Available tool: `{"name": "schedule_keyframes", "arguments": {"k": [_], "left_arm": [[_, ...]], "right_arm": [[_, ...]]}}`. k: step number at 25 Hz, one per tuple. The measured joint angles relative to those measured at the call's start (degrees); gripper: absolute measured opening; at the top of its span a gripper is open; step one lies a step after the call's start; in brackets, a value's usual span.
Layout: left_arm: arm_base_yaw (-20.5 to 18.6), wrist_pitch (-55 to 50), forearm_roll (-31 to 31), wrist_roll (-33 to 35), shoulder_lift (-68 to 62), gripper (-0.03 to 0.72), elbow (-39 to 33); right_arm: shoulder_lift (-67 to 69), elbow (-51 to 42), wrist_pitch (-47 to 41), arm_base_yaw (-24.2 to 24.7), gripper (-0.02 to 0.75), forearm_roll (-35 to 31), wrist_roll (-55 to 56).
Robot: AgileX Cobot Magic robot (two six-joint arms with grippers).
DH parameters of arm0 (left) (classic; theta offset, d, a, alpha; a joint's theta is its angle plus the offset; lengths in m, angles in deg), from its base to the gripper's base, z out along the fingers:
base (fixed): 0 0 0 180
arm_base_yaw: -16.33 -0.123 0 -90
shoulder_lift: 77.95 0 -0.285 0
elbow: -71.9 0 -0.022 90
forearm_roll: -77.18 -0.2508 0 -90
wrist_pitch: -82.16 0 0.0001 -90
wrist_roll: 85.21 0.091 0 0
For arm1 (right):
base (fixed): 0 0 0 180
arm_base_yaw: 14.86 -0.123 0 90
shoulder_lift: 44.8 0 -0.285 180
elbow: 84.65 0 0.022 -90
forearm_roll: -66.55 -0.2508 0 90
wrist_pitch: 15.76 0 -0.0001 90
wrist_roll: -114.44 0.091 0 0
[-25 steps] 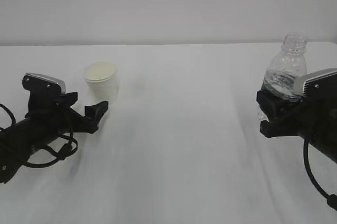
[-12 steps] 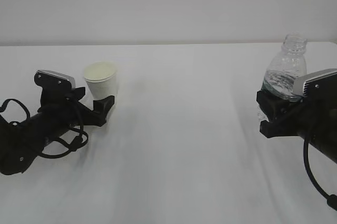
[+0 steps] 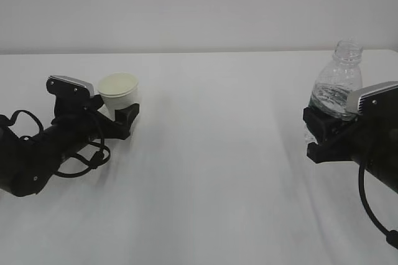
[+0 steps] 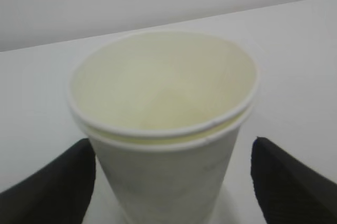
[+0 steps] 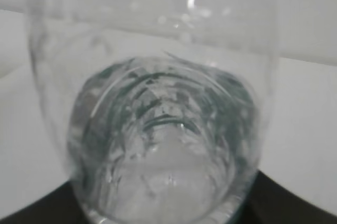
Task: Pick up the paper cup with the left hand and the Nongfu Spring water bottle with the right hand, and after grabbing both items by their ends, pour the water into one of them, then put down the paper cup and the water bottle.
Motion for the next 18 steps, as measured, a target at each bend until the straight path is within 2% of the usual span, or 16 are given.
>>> {"name": "schedule_keyframes", "arguments": {"k": [18], "left_arm": [[0.0,0.0,-0.9,0.0,-3.7,0.642,5.0]], "right_arm": [[0.0,0.0,0.0,0.0,0.347,0.0,0.0]]}}
